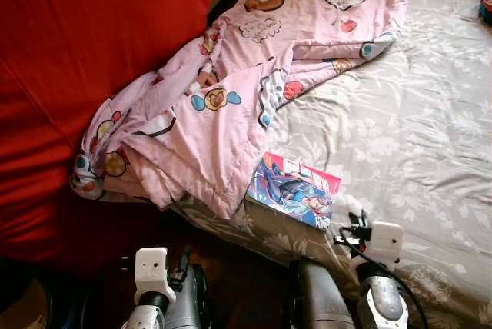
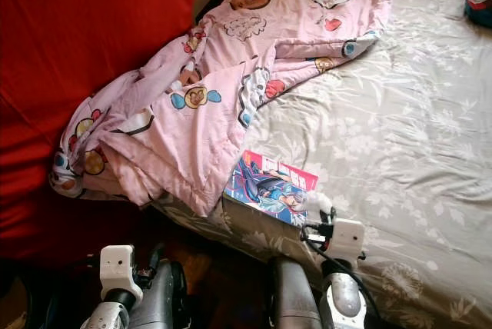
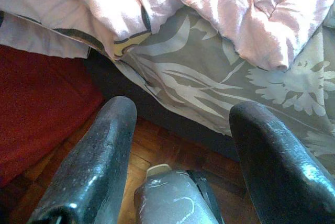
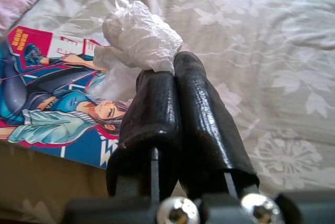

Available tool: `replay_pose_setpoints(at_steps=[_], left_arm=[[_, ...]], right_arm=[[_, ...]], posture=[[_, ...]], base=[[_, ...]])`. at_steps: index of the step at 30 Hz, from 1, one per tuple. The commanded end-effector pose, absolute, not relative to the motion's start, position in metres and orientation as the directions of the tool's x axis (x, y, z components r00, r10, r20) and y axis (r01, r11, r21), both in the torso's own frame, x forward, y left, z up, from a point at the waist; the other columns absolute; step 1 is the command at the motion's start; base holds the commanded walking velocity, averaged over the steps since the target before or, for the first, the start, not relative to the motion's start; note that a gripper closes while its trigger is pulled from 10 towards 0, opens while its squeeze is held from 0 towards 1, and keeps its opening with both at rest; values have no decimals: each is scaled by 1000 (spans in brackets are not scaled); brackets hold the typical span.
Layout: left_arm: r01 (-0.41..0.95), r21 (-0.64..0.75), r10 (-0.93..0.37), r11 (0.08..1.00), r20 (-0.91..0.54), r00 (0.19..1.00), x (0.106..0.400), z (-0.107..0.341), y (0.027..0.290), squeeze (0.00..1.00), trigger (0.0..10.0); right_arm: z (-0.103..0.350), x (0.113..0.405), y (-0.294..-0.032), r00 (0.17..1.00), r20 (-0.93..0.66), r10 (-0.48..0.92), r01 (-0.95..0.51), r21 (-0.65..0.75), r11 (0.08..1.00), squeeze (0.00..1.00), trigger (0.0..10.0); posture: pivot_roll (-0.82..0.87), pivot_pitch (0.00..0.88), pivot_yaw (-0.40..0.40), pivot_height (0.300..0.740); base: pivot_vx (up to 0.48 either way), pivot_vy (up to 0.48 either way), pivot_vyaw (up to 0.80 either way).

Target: Clean up the room

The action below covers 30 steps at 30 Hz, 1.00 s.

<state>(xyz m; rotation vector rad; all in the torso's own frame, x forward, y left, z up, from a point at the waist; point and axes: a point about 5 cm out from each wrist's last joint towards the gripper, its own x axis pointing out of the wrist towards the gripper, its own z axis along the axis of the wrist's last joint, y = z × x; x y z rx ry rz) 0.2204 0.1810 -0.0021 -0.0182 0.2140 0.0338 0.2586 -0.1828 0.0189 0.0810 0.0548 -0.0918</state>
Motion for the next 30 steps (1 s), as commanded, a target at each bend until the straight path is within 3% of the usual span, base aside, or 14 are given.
replay_pose_setpoints(at_steps=[1,15,30], left_arm=[[-68,-15,62,998,-260,964,211,-12,187,0,10000],[-136,-10,127,991,-301,945,201,-21,200,0,10000],[-159,-10,146,987,-333,932,196,-26,204,0,10000]], right_arm=[[13,253,-180,993,-94,-64,72,81,994,0,10000],[9,255,-168,988,-154,10,-1,61,998,0,10000],[3,252,-161,983,-181,26,-15,63,998,0,10000]], posture=[[-49,233,-4,614],[-32,232,-6,614],[-39,216,1,614]], base=[[0,0,0],[0,0,0],[0,0,779]])
